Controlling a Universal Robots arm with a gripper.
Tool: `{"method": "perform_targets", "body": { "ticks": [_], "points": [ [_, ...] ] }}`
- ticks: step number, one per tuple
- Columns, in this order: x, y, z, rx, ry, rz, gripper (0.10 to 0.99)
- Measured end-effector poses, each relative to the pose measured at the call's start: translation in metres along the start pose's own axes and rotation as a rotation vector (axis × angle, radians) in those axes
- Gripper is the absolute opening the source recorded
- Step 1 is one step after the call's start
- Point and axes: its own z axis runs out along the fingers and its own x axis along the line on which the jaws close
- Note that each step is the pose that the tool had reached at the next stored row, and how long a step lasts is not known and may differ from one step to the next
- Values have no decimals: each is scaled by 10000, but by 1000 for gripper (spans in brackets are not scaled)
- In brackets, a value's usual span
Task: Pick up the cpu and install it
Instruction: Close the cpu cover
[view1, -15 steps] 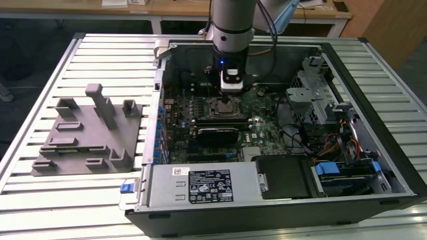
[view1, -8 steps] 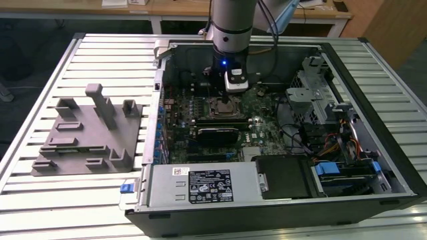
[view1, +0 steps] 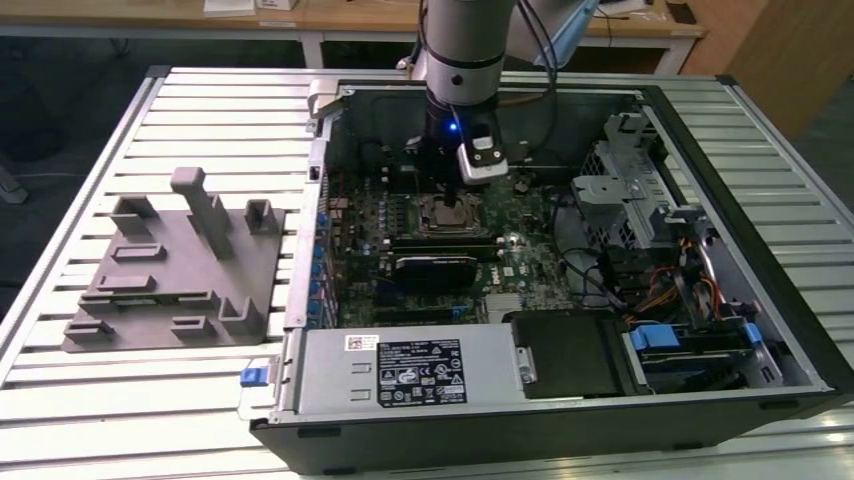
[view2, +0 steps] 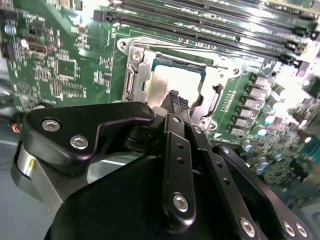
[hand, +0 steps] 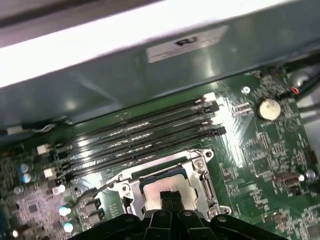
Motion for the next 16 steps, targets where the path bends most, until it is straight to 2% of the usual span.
{"method": "perform_targets", "body": {
  "ticks": [11, 16],
  "points": [
    [0, -1, 4, -43, 64, -1878, 106],
    [-8, -15, 20, -32, 100, -2176, 106]
  ]
}}
